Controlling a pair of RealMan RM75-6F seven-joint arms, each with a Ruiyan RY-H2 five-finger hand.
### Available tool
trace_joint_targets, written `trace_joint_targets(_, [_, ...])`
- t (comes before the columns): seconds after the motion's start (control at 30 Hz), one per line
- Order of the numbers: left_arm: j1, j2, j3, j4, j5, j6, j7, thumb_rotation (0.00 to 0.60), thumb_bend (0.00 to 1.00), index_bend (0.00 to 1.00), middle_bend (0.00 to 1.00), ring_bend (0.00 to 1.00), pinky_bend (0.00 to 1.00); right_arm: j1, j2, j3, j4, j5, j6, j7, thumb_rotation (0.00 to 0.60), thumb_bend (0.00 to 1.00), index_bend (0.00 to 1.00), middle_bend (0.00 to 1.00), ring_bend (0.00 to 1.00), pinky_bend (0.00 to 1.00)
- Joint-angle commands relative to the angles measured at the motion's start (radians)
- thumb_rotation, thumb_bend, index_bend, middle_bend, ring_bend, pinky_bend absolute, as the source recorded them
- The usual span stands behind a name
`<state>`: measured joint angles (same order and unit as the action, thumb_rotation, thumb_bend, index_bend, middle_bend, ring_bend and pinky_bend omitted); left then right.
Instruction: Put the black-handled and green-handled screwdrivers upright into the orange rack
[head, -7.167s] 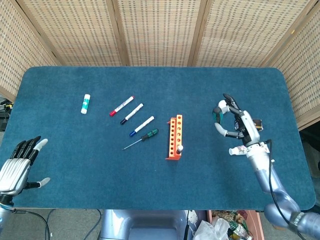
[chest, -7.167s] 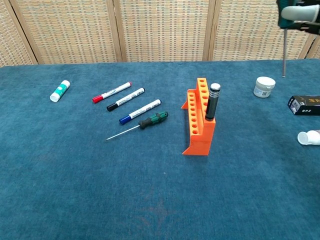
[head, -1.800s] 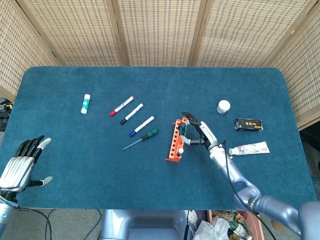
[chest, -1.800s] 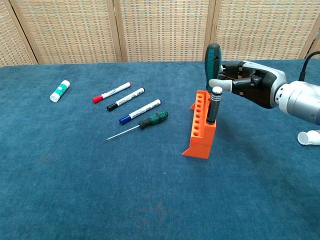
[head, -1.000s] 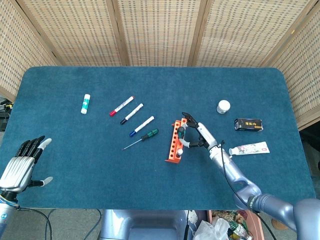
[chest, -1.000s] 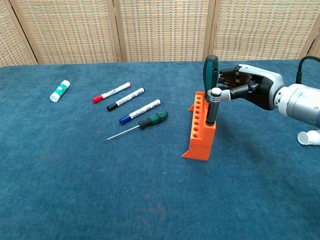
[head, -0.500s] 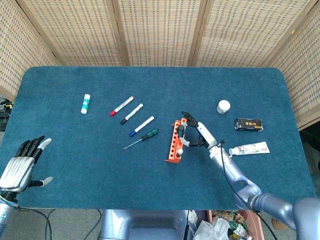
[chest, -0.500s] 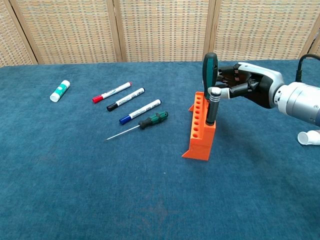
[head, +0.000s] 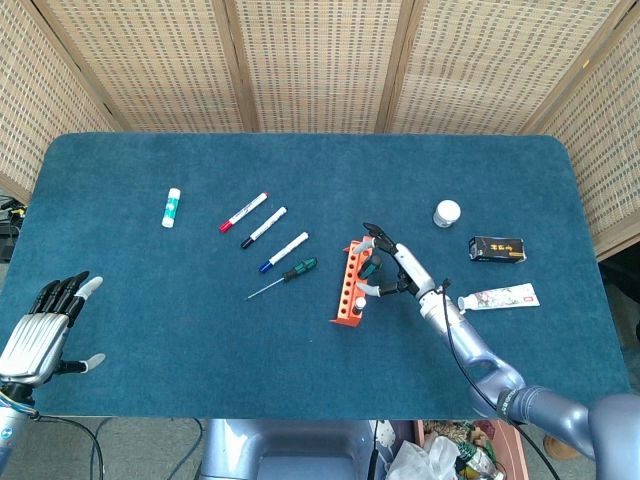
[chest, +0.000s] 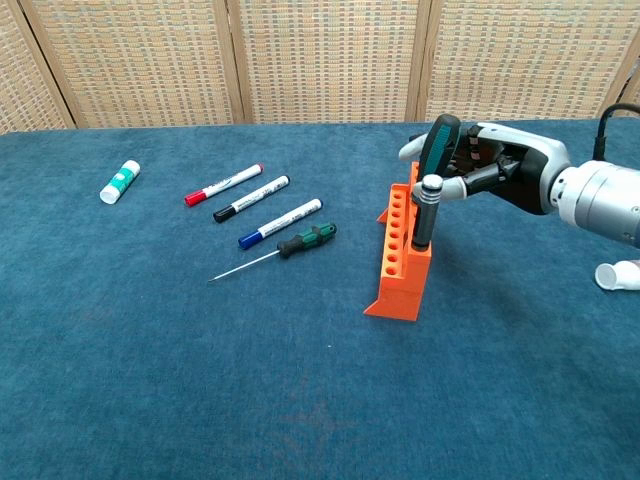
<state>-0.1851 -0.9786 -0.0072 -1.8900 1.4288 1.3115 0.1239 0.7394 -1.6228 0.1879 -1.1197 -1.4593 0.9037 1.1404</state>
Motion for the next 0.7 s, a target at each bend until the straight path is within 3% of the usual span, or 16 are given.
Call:
trace_joint_targets(0.03, [0.000,0.000,0.000,0.000,0.001,0.000,-0.002,0.600,0.00,0.00,0.00,0.00,0.00,-0.001,0.014,0.003,-0.015,-0.001,0.008,-0.003,0.600,0.12,0.24,0.00,0.00,0.00])
trace_joint_targets(0.27, [0.004,0.005,0.003,-0.003,0.010,0.007,-0.010,0.600,0.00,0.00,0.00,0.00,0.00,-0.004,0.084,0.013,-0.085,-0.019,0.049,-0.066,0.600,0.05,0.15,0.00,0.00,0.00])
trace_joint_targets(0.47, [0.017,0.016,0.006,-0.001,0.028,0.031,-0.035,0.600,0.00,0.00,0.00,0.00,0.00,-0.020,0.201,0.024,-0.162,-0.042,0.105,-0.207,0.600,0.01,0.07,0.00,0.00,0.00])
trace_joint_targets(0.7, [0.045,0.029,0.015,0.020,0.060,0.078,-0.077,0.600,0.00,0.00,0.00,0.00,0.00,-0.160,0.470,-0.041,-0.302,-0.109,0.273,-0.612,0.600,0.00,0.03,0.00,0.00,0.00])
